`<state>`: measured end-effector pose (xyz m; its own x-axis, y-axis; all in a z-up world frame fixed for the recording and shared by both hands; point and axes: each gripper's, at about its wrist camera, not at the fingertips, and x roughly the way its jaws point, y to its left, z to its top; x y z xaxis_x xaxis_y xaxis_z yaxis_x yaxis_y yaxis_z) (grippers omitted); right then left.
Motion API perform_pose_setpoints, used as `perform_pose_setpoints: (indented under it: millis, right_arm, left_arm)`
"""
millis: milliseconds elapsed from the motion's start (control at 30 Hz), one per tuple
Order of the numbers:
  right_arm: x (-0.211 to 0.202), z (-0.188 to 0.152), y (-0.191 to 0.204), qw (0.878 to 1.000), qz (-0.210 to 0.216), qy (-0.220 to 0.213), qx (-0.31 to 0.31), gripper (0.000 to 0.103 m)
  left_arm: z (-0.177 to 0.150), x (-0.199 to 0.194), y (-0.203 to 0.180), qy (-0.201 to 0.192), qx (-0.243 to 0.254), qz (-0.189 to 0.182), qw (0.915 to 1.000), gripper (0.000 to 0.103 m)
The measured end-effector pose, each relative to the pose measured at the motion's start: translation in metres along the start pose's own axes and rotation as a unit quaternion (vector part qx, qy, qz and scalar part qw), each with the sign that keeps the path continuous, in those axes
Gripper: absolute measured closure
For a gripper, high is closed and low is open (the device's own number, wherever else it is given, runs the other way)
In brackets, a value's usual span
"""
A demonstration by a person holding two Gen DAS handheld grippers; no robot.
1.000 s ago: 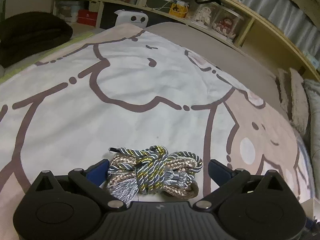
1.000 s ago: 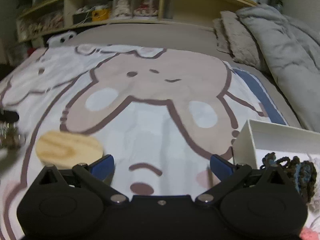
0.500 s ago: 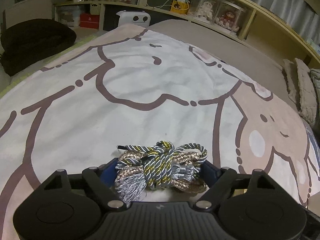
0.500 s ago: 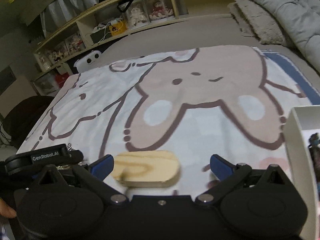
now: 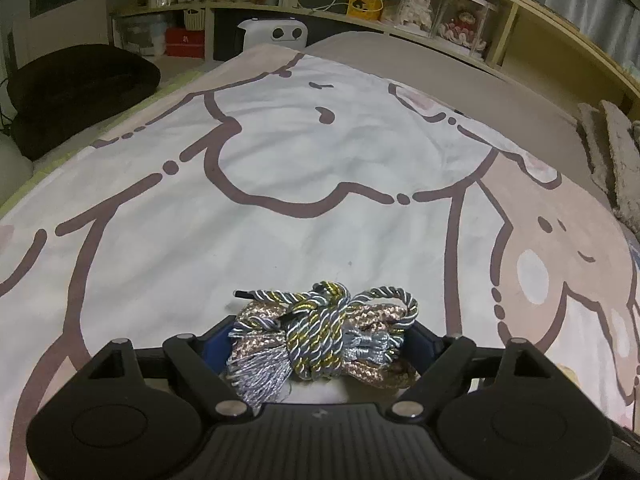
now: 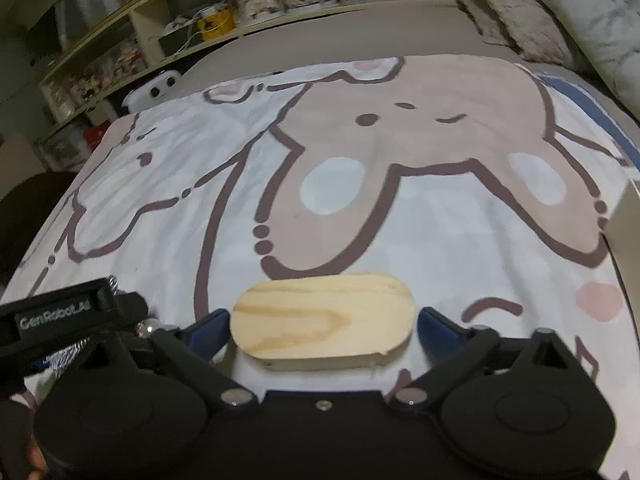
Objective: Organize objects
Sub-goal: 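Grasp the rope toy with the left gripper while the right gripper grasps the wooden block, then lift the rope toy with the left gripper while the right gripper carries the wooden block toward the box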
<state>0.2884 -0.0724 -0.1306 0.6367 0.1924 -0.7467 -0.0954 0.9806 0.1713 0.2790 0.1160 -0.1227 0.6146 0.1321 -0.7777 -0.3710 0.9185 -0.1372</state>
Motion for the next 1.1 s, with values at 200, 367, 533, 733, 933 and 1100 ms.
perform_pose_setpoints:
  millis: [200,367,533,733,933,1100]
  right_arm:
    - [-0.006,-0.005,-0.005,0.999,0.018,-0.007,-0.026,0.009]
    - [-0.013,-0.005,-0.012,0.999,0.022,-0.011,-0.022,0.009]
    - [-0.033,0.002,-0.019,0.999,0.025,-0.030,-0.019,0.009]
    - [-0.069,0.016,-0.028,0.998,0.019,-0.059,-0.026,0.009]
    - [-0.103,0.022,-0.037,0.997,0.005,-0.073,-0.031,0.009]
    - [-0.130,0.021,-0.043,0.995,-0.005,-0.086,-0.044,0.009]
  left_arm:
    - [-0.003,0.002,-0.006,-0.003,0.026,0.013,0.9996,0.016]
    - [-0.004,-0.002,-0.004,-0.007,0.024,0.009,0.9996,0.020]
    - [-0.003,-0.012,-0.003,-0.008,0.022,-0.009,0.9997,0.022]
    - [-0.004,-0.041,-0.015,-0.026,0.047,-0.028,0.9982,0.022]
    - [-0.005,-0.075,-0.022,-0.044,0.074,-0.038,0.9955,0.022]
    - [-0.007,-0.101,-0.023,-0.058,0.085,-0.052,0.9933,0.022]
